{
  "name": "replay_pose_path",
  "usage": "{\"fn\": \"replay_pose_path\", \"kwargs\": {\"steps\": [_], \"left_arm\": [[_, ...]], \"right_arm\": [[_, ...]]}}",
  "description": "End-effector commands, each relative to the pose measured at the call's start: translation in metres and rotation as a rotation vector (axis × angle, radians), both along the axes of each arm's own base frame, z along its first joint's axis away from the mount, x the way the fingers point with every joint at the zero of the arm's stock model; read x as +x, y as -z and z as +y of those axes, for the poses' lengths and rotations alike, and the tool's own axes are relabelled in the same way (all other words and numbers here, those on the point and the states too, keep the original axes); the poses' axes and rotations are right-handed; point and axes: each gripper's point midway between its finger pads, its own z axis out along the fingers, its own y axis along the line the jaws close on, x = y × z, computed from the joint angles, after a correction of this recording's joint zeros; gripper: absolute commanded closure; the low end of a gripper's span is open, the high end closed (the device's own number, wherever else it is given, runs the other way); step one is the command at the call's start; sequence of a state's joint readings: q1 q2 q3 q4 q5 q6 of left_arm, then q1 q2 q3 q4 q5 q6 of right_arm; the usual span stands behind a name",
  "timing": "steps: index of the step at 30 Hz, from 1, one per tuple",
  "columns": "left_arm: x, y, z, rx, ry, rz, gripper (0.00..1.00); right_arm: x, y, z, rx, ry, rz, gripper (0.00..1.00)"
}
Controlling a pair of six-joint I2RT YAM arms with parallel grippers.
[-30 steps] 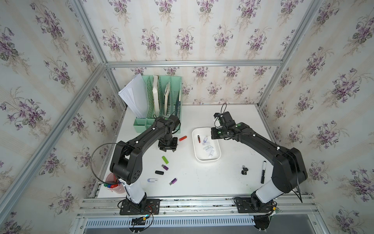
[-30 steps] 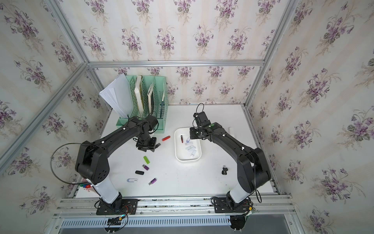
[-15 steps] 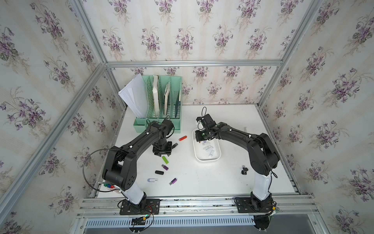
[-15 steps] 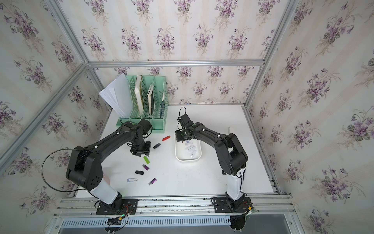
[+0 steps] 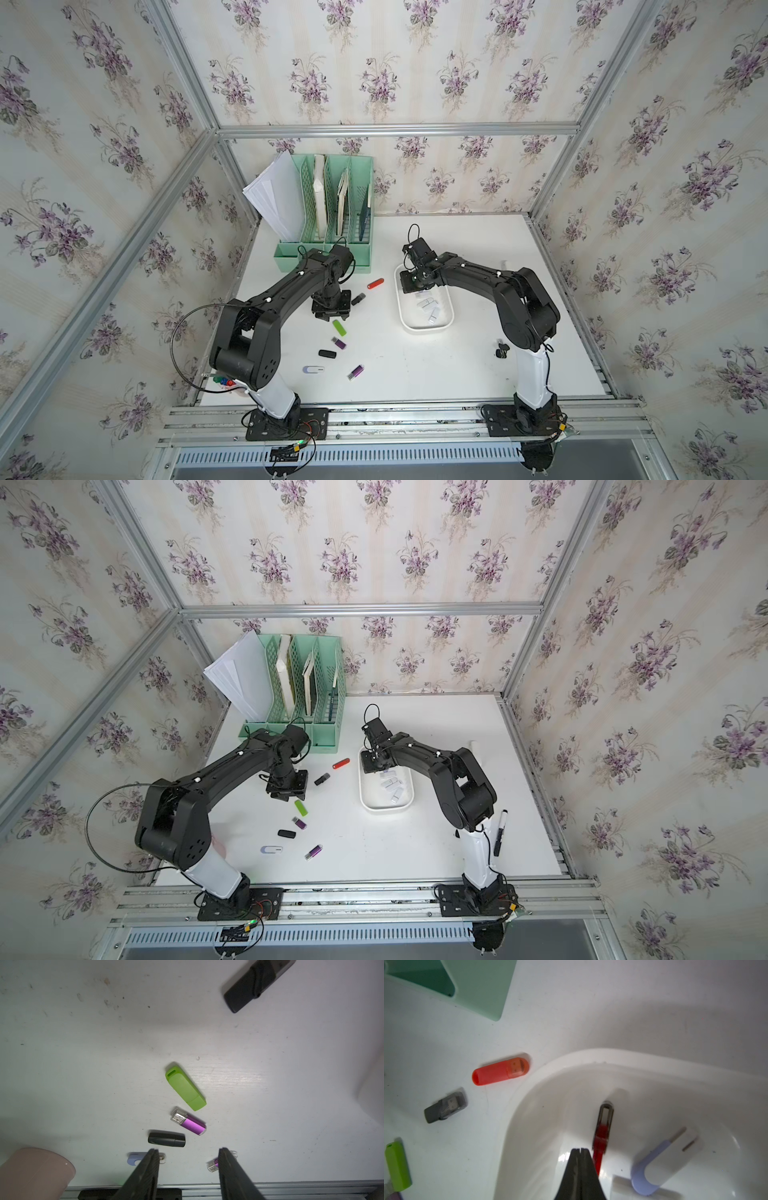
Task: Put the usb flash drive into the storage box
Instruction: Adjust the USB flash at the storage box.
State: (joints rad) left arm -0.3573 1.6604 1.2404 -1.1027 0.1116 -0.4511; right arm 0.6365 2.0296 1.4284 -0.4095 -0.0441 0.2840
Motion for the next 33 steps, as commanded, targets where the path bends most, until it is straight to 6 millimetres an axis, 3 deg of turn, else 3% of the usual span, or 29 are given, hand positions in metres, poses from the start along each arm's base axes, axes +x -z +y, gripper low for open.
{"fn": "replay_pose_path", "kwargs": {"steps": [1,6,16,22,33], "left_arm": [[0.0,0.001,0.0,-0.004,0.01,0.001,0.49],[-0.001,-0.001,0.001,-0.003,0.009,-0.002,0.49],[-0.003,0.001,0.002,-0.003,0.006,0.001,0.49],[-0.003,0.001,0.002,-0.004,0.003,0.0,0.49],[-0.003,0.001,0.003,-0.003,0.001,0.0,0.49]], "right_arm": [[0.009,-0.004,-0.021,-0.105,0.055,-0.055,1.0],[0.011,-0.01,-0.028,-0.128,0.073,-0.071,1.0],[0.003,-0.005,-0.003,0.001,0.0,-0.033,1.0],[0.002,-0.01,0.002,0.025,-0.017,-0.041,1.0],[-0.004,0.004,0.013,0.039,-0.057,0.005,1.0]]}}
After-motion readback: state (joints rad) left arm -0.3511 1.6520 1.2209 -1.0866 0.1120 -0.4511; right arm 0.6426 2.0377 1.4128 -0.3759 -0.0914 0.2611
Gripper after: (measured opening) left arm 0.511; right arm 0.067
